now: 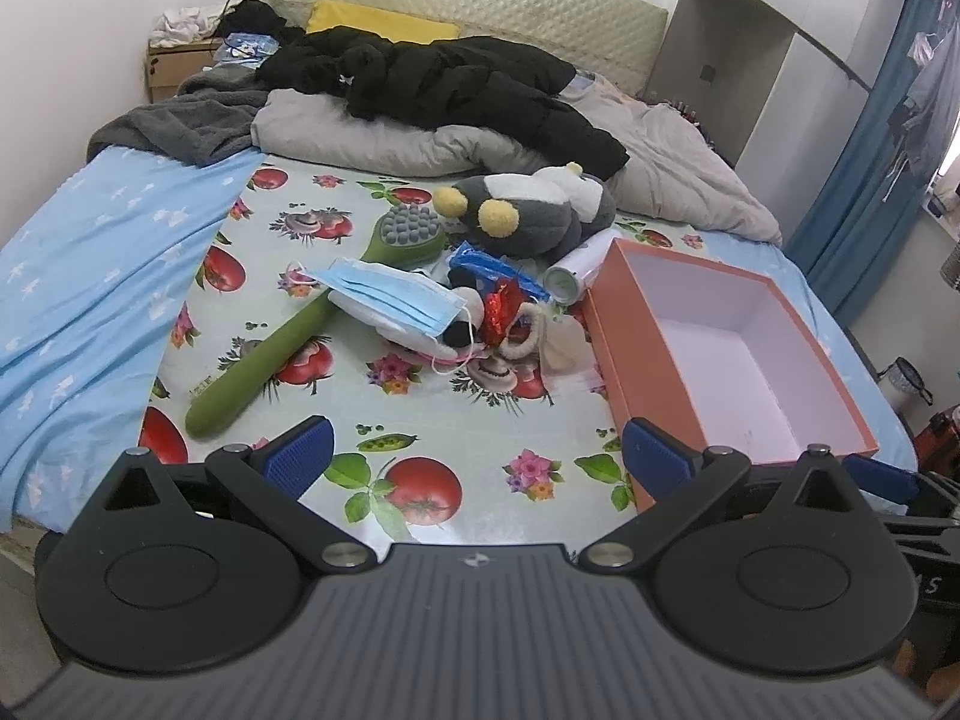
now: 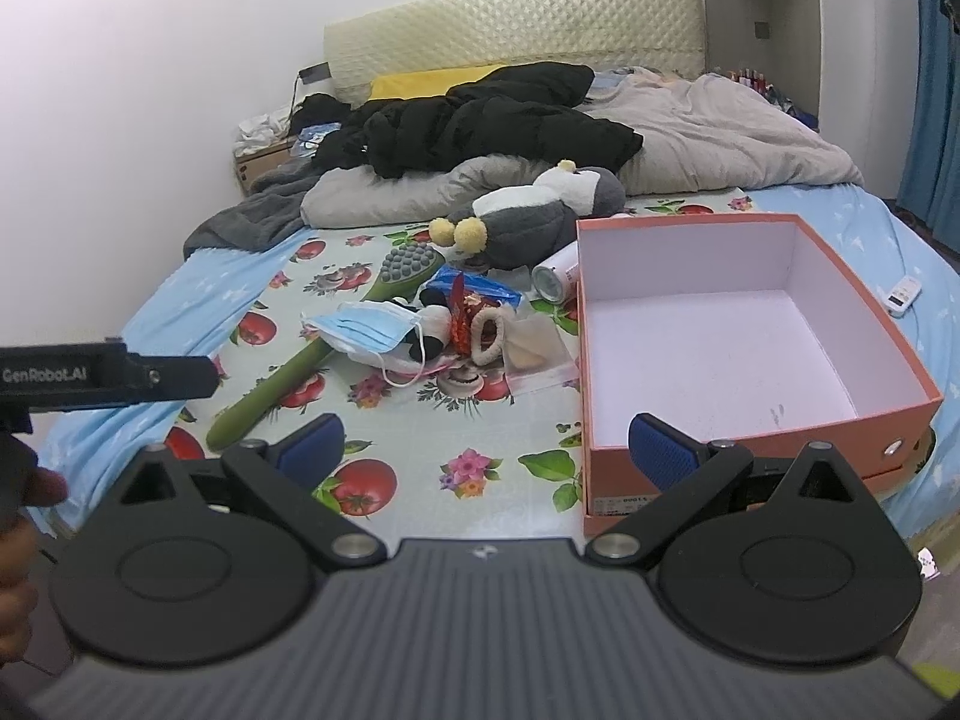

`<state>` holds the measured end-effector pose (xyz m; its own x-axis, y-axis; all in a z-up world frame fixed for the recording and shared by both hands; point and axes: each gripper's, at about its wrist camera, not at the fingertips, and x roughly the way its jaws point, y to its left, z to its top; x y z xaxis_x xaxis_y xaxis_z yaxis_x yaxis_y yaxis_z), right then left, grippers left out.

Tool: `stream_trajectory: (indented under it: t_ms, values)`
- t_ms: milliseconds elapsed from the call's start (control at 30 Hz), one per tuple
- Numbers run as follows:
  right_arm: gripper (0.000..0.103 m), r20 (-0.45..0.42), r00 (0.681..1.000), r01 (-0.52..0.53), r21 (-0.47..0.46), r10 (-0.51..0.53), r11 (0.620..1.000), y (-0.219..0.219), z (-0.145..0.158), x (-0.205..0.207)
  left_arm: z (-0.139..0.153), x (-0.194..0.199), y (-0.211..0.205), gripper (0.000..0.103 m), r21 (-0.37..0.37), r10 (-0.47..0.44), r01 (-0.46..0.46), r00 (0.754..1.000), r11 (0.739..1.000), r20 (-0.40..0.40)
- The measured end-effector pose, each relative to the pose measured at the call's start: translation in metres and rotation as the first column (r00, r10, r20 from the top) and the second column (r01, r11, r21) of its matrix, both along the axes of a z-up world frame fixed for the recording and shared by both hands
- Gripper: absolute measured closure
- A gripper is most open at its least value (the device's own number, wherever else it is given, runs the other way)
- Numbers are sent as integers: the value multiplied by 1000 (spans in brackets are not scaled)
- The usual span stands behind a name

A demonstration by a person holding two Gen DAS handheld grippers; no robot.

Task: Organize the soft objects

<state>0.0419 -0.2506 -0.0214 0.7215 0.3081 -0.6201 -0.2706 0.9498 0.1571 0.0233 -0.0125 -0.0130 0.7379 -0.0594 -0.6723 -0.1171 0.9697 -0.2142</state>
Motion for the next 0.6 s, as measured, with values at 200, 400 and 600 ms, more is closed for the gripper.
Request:
stream_trajectory:
  t_ms: [200, 400, 600]
  values:
    - [0, -5, 1000, 4, 5, -4, 1000, -2, -1, 1, -1, 2, -4, 0, 26, 0, -1, 1000, 1000, 11]
    - [0, -15, 1000, 4, 5, -4, 1000, -1, -4, 1, -4, 4, -4, 0, 39, 4, -4, 1000, 999, 11]
    - [0, -24, 1000, 2, 7, -2, 1000, 1, -6, 4, -6, 5, 0, 0, 33, 5, -5, 1000, 999, 6]
